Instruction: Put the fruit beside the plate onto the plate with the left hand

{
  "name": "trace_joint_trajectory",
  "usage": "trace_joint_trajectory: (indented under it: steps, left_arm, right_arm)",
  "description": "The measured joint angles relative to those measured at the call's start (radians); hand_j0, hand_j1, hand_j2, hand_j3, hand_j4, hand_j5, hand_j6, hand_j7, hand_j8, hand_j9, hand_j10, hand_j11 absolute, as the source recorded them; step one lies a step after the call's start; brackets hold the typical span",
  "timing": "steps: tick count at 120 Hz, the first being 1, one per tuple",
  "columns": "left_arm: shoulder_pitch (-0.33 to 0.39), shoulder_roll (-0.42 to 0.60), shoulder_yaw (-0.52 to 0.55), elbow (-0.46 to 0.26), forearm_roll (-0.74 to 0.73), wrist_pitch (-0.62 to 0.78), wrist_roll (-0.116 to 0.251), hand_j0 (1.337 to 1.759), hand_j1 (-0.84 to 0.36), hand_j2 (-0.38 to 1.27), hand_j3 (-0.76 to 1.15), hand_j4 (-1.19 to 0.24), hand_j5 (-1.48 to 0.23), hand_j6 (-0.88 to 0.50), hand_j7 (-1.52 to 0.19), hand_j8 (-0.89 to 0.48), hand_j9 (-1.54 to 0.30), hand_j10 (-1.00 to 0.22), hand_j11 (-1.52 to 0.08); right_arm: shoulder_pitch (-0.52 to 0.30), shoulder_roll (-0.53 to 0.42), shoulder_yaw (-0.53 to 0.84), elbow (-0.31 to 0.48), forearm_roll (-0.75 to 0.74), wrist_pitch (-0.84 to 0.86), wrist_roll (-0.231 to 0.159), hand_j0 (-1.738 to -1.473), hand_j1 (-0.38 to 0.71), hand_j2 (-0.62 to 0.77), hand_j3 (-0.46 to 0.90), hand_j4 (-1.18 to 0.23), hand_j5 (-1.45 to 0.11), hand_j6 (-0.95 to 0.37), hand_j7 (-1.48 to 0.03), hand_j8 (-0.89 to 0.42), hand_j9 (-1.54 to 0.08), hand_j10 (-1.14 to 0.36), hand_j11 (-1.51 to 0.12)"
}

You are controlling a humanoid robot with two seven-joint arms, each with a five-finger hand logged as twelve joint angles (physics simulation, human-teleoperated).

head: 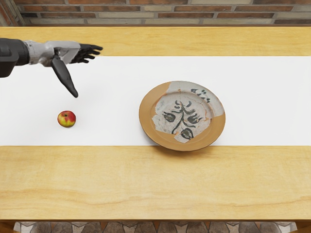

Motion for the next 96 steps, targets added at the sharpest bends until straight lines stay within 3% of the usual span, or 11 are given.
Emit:
trace_joint_trajectory:
  steps: [12,19,24,33,41,46,52,63,78,96]
  left_arm:
    - [-0.005,-0.010,0.000,0.000,-0.003,0.000,0.003,1.658,0.35,0.00,0.00,0.00,0.00,0.00,0.00,0.00,0.00,0.00,0.00]
    - [-0.004,-0.014,0.000,-0.001,-0.004,0.000,0.054,1.658,0.35,0.00,0.00,0.00,0.00,0.00,0.00,0.00,0.00,0.00,0.00]
    - [0.004,-0.042,0.003,-0.010,-0.001,0.000,0.135,1.658,0.35,0.00,0.00,0.00,0.00,0.00,0.00,0.00,0.00,0.00,0.00]
    - [0.001,-0.090,0.004,-0.020,0.001,0.000,0.340,1.658,0.35,0.00,0.00,0.00,0.00,0.00,0.00,0.00,0.00,0.00,0.00]
    - [-0.016,-0.101,0.001,-0.024,0.000,0.000,0.501,1.658,0.35,0.00,0.00,0.00,0.00,0.00,0.00,0.00,0.00,0.00,0.00]
    - [-0.020,-0.152,0.000,-0.027,0.005,0.000,0.574,1.658,0.35,0.00,0.00,0.00,0.00,0.00,0.00,0.00,0.00,0.00,0.00]
    - [-0.029,-0.157,-0.001,-0.049,0.012,0.000,0.632,1.658,0.35,0.00,0.00,0.00,0.00,0.00,0.00,0.00,0.00,0.00,0.00]
    - [-0.042,-0.134,-0.002,-0.098,0.049,0.000,0.686,1.658,0.35,0.00,0.00,0.00,0.00,0.00,0.00,0.00,0.00,0.00,0.00]
    - [-0.061,-0.131,-0.004,-0.184,0.089,0.000,0.713,1.658,0.35,0.00,0.00,0.00,0.00,0.00,0.00,0.00,0.00,0.00,0.00]
    - [-0.048,-0.030,-0.005,-0.414,0.283,0.011,0.722,1.658,0.35,0.00,0.00,0.00,0.00,0.00,0.00,0.00,0.00,0.00,0.00]
  right_arm:
    - [0.000,0.000,0.000,0.000,0.000,0.000,0.000,-1.658,-0.33,0.00,0.00,-0.02,-0.02,-0.02,-0.02,-0.02,-0.02,-0.02,-0.02]
    - [0.000,0.000,0.001,0.000,0.000,0.000,0.000,-1.658,-0.33,0.00,0.00,-0.02,-0.02,-0.02,-0.02,-0.02,-0.02,-0.02,-0.02]
    - [0.000,0.000,0.001,0.000,-0.001,0.000,0.000,-1.658,-0.33,0.00,0.00,-0.02,-0.02,-0.02,-0.02,-0.02,-0.02,-0.02,-0.02]
    - [0.000,0.000,0.001,0.000,-0.001,0.001,0.000,-1.658,-0.33,0.00,0.00,-0.02,-0.02,-0.02,-0.02,-0.02,-0.02,-0.02,-0.02]
    - [0.001,0.000,0.001,0.000,-0.001,0.001,0.000,-1.658,-0.33,0.00,0.00,-0.02,-0.02,-0.02,-0.02,-0.02,-0.02,-0.02,-0.02]
    - [0.002,0.000,0.001,0.000,-0.001,0.001,0.000,-1.658,-0.33,0.00,0.00,-0.02,-0.02,-0.02,-0.02,-0.02,-0.02,-0.02,-0.02]
    - [0.002,0.000,0.001,0.000,-0.001,0.000,0.000,-1.658,-0.33,0.00,0.00,-0.02,-0.02,-0.02,-0.02,-0.02,-0.02,-0.02,-0.02]
    - [0.004,0.000,0.002,-0.001,-0.001,0.000,0.000,-1.658,-0.33,0.00,0.00,-0.02,-0.02,-0.02,-0.02,-0.02,-0.02,-0.02,-0.02]
    - [0.005,0.000,0.002,-0.001,-0.001,0.000,0.000,-1.658,-0.33,0.00,0.00,-0.02,-0.02,-0.02,-0.02,-0.02,-0.02,-0.02,-0.02]
    - [0.005,0.000,0.002,-0.002,-0.001,0.000,0.000,-1.658,-0.33,0.00,0.00,-0.02,-0.02,-0.02,-0.02,-0.02,-0.02,-0.02,-0.02]
